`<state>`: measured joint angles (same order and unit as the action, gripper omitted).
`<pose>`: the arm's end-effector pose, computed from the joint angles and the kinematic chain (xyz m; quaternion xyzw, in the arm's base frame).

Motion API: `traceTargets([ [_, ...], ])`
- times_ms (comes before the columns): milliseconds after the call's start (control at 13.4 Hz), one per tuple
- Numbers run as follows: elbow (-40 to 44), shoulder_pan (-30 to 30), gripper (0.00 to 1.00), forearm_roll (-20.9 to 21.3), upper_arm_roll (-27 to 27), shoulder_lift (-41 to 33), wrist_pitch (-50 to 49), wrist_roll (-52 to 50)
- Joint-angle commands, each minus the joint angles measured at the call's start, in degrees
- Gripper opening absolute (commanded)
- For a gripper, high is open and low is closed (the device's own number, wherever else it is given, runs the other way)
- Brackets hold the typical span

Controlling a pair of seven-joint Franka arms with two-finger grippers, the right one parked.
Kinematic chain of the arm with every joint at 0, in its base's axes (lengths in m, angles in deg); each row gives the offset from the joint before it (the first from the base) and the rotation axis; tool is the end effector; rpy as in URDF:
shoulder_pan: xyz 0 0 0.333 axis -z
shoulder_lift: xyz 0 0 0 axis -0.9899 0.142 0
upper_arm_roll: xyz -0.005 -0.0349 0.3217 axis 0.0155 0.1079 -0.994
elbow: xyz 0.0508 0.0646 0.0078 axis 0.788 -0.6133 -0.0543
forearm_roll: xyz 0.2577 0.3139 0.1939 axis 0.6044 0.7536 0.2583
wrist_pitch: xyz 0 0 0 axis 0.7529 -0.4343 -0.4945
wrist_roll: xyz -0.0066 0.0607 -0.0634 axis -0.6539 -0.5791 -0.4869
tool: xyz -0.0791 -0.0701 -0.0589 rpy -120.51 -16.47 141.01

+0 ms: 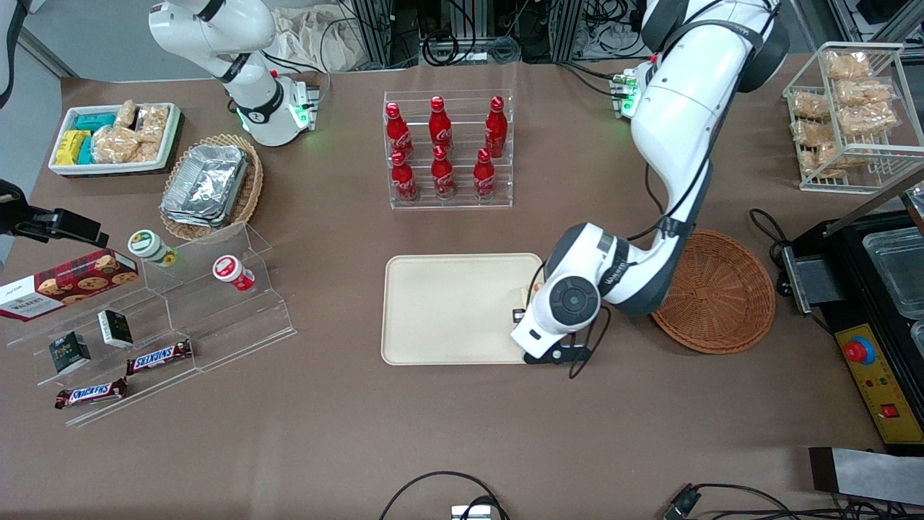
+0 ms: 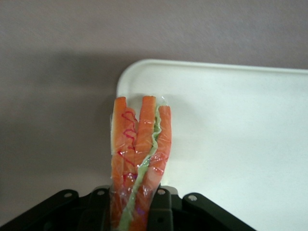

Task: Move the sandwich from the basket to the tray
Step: 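Carry the held sandwich with the left gripper over the beige tray, then lower the sandwich onto the tray and open the left gripper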

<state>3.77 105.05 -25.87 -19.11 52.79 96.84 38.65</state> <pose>0.6582 -0.4094 0.1964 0.9949 0.0323 -0.0955 0.0028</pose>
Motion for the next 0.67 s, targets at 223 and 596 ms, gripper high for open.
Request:
traceTargets([
  [223, 1.08, 2.44, 0.61, 0.58, -0.48, 1.02, -0.33, -2.35],
  [596, -0.15, 1.92, 1.0, 0.93, -0.57, -2.49, -3.48, -2.26],
])
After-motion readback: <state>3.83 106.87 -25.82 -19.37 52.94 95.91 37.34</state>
